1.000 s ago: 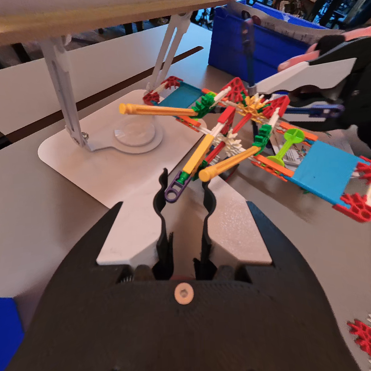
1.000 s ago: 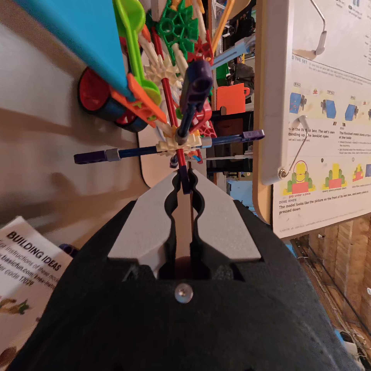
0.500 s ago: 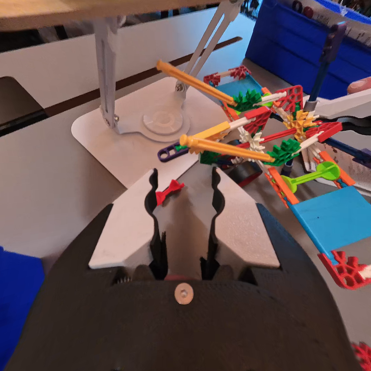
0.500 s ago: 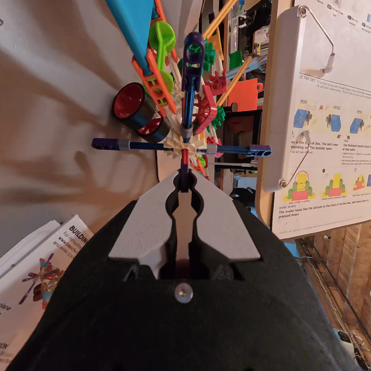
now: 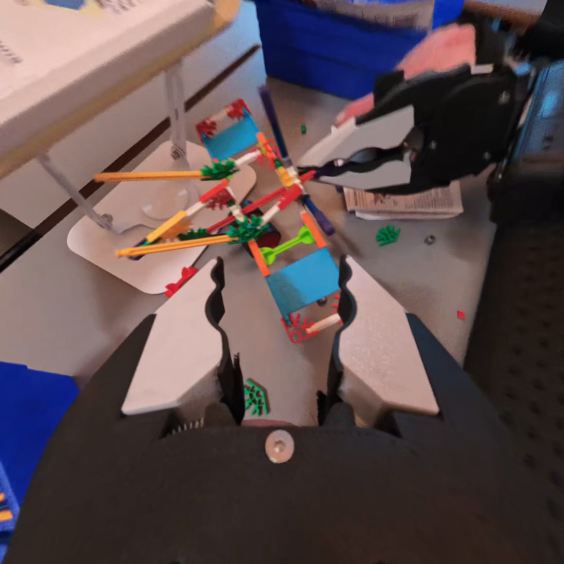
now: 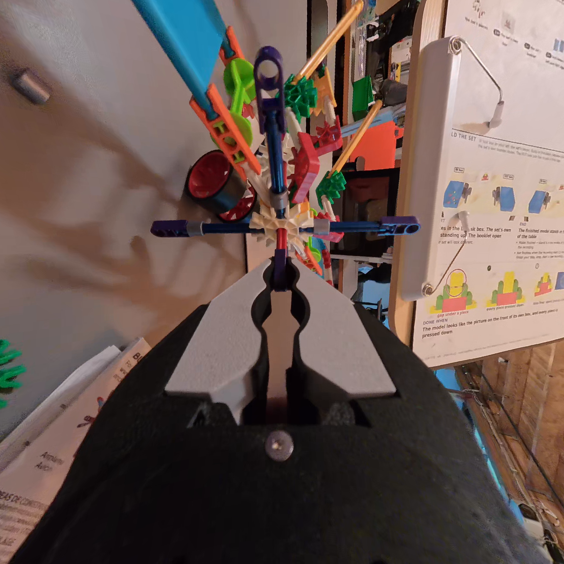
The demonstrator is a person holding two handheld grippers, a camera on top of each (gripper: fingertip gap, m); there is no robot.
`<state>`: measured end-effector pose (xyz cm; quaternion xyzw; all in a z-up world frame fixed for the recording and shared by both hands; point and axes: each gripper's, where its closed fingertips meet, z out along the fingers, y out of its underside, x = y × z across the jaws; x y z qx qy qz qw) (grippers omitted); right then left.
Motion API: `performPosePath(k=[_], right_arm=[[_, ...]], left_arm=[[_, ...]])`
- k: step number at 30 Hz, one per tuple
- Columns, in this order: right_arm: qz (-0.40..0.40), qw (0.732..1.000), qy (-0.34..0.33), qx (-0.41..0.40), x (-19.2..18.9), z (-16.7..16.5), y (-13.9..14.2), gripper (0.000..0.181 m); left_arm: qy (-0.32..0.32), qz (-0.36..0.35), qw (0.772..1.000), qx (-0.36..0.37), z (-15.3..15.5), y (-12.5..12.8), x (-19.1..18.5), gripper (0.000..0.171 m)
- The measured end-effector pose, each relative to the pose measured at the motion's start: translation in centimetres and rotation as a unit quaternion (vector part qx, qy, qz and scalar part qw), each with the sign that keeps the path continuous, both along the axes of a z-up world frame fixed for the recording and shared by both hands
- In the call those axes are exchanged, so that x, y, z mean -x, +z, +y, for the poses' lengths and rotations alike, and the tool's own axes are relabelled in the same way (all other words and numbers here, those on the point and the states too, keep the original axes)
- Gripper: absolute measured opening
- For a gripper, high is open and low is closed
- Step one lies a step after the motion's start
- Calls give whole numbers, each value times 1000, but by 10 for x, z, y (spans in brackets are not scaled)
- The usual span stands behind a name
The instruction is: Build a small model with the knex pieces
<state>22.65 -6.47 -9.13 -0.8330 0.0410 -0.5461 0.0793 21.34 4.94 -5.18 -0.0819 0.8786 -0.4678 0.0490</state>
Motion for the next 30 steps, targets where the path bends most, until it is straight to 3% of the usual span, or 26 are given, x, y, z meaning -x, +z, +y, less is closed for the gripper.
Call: performPosePath(k=[3, 5, 9, 15, 24, 30], right_arm=[[5, 1000, -11, -11, -2, 0, -1, 2], [10, 1000, -15, -15, -2, 0, -3, 2], [18, 999, -23, -25, -5, -2, -7, 3], [27, 998, -31, -41, -2, 4, -7, 3], [47, 997, -17, -64, 7, 21, -8, 6], [130, 982, 49, -125, 29, 24, -9, 41]], left_arm=[[-16, -30, 998, -59, -9, -19, 21, 84], [7, -63, 992, -105, -10, -35, 17, 95], [5, -63, 988, -144, -18, -54, 24, 102], [47, -94, 973, -207, -10, -74, 5, 75], [63, -121, 966, -218, 1, -71, -18, 58], [41, -118, 968, -216, 4, -72, -21, 49]])
